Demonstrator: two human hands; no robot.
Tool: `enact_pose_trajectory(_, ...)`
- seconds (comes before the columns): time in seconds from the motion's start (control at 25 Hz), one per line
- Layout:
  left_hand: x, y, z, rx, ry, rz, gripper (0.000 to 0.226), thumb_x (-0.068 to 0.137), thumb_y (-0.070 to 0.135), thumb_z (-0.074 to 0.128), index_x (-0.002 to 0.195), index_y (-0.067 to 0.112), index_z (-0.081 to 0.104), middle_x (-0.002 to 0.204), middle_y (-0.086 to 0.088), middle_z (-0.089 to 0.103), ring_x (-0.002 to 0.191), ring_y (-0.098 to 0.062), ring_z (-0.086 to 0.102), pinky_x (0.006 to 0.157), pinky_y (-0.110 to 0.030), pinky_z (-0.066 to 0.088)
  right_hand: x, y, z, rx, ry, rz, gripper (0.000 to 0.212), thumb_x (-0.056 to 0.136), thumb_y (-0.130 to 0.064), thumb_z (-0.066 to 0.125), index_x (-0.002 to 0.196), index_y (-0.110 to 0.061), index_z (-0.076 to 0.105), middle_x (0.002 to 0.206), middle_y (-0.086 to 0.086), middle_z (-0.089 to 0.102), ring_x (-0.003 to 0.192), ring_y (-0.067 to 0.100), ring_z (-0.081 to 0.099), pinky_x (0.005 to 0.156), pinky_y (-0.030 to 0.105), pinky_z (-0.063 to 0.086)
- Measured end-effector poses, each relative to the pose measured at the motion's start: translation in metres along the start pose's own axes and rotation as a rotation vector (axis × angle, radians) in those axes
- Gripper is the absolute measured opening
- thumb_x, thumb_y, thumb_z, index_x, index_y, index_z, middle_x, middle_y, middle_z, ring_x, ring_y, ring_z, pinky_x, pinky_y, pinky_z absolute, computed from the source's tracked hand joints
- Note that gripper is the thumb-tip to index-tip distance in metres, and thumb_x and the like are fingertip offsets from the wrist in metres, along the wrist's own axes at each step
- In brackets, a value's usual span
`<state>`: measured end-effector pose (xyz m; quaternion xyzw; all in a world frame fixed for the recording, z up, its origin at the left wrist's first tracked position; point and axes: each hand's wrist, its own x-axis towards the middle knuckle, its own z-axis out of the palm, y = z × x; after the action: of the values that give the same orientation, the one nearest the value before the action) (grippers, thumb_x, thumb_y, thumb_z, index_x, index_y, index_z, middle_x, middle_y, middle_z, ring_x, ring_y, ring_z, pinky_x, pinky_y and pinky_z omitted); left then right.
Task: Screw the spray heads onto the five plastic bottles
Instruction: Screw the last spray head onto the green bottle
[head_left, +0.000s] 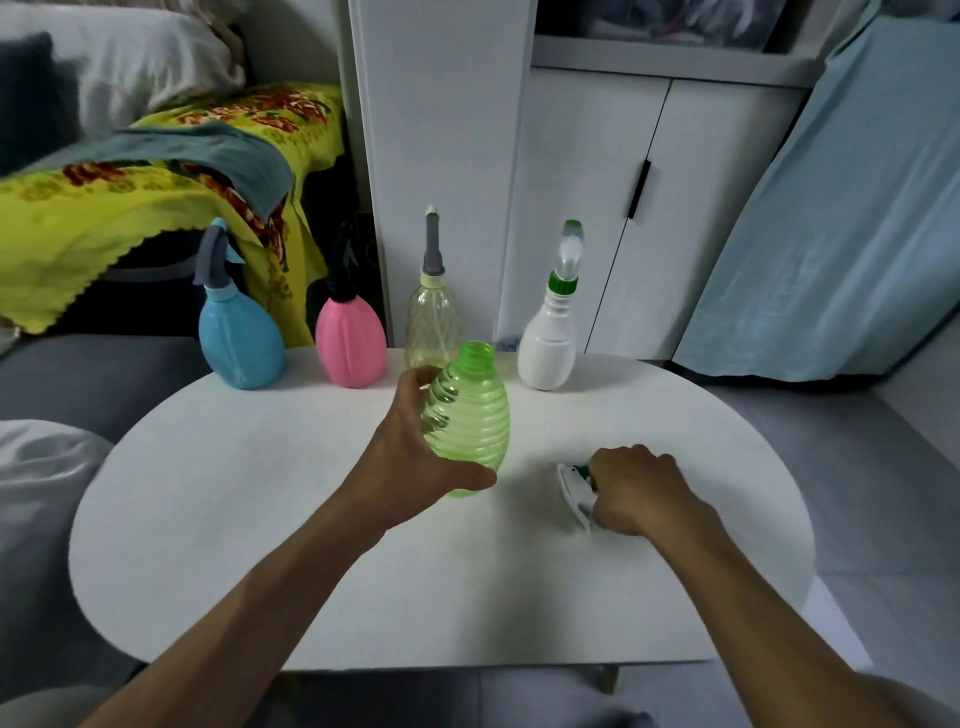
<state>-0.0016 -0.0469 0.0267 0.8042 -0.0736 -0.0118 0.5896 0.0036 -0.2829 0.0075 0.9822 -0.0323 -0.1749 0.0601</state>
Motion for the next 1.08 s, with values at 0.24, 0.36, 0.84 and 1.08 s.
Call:
enact_pose_trajectory(0.24,0.002,0.000,-0.004,0.164,0.071,0.115,0.093,0.054,0.029,0.089,0.133,0.033,0.038,0.118,0.010,0.059,0.106,-0.014,0.060,0.087,-0.038,0.053,0.001,0.006,-0.021,0.552,0.446,-0.061,0.021,0.077,-0.039,0.076,0.092,-0.024,0.076,0.079,-0.006,0.063,0.085,0.019,0.066,0.067,0.027,0.038)
enact_pose_trajectory(0.36,0.001,-0.002,-0.008,0.379,0.137,0.186,0.094,0.058,0.020,0.089,0.137,0.028,0.039,0.126,0.004,0.054,0.111,-0.018,0.054,0.088,-0.032,0.045,-0.013,0.021,-0.055,1.618,0.703,-0.223,0.018,0.077,-0.032,0.080,0.089,-0.020,0.078,0.088,-0.007,0.076,0.082,0.007,0.068,0.068,0.020,0.050)
enact_pose_trajectory(0.84,-0.002,0.004,0.002,0.485,0.121,0.262,0.093,0.060,0.016,0.089,0.141,0.015,0.044,0.136,0.002,0.053,0.124,-0.022,0.049,0.101,-0.032,0.041,-0.029,0.018,-0.073,2.184,0.746,-0.260,0.033,0.097,-0.028,0.056,0.127,-0.015,0.060,0.129,0.009,0.068,0.111,0.018,0.063,0.080,0.033,0.051)
enact_pose_trajectory(1.08,-0.006,0.014,0.004,0.458,0.111,0.337,0.090,0.059,0.012,0.090,0.138,0.013,0.046,0.132,0.001,0.055,0.121,-0.024,0.052,0.101,-0.037,0.044,-0.032,-0.010,-0.061,2.123,0.666,-0.314,0.056,0.084,-0.036,0.061,0.134,-0.011,0.056,0.120,0.000,0.073,0.110,0.016,0.068,0.079,0.030,0.055)
